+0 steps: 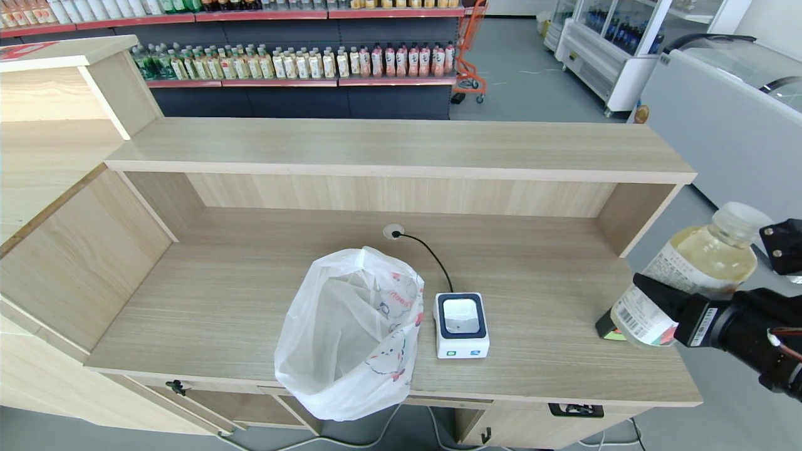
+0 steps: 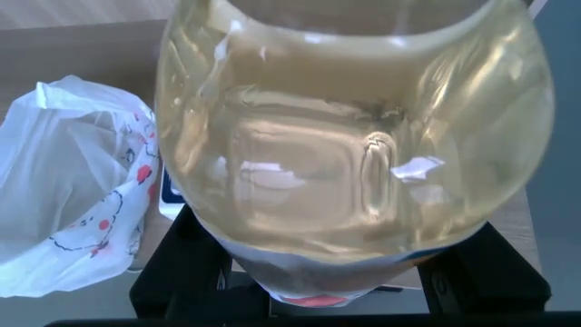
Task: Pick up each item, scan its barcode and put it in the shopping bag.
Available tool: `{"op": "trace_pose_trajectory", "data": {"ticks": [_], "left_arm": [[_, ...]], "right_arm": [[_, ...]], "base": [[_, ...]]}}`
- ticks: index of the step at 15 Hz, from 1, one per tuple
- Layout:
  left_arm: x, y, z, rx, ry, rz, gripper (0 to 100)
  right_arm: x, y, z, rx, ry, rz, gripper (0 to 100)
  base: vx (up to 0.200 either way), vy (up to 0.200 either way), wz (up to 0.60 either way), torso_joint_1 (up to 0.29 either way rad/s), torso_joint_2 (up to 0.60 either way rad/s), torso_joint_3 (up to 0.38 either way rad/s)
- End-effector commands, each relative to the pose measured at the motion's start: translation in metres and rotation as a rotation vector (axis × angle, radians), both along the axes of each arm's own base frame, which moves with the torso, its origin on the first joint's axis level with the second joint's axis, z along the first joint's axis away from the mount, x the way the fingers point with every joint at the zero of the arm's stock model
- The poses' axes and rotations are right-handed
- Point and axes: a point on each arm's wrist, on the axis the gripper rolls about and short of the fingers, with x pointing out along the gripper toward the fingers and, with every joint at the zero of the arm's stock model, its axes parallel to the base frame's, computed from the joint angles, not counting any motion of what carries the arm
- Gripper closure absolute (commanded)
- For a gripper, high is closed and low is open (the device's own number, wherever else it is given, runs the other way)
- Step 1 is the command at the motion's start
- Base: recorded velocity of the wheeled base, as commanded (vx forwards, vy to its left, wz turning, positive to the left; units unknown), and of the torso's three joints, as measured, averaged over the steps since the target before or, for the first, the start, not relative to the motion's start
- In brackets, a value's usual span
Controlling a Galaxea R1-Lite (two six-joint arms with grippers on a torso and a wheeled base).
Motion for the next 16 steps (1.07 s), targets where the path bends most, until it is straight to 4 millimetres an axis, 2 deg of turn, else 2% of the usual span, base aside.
{"op": "trace_pose_trajectory", "data": {"ticks": [1, 11, 15, 16], "left_arm": [[0.0, 0.0, 0.0, 0.0, 0.0, 0.0, 0], [0.0, 0.0, 0.0, 0.0, -0.002, 0.0, 0], [0.0, 0.0, 0.0, 0.0, 0.0, 0.0, 0], [0.0, 0.0, 0.0, 0.0, 0.0, 0.0, 0]], "right_arm": [[-0.008, -0.003, 0.001, 0.005, -0.017, -0.001, 100], [-0.009, -0.003, -0.002, 0.001, -0.004, -0.001, 100], [-0.004, -0.001, -0.003, -0.002, 0.007, 0.002, 100], [0.003, 0.002, -0.003, -0.003, 0.016, 0.011, 100]], "base": [[0.0, 0.0, 0.0, 0.0, 0.0, 0.0], [0.0, 0.0, 0.0, 0.0, 0.0, 0.0], [0.0, 0.2, 0.0, -0.002, 0.0, 0.004], [0.0, 0.2, 0.0, 0.032, 0.01, 0.002]]}}
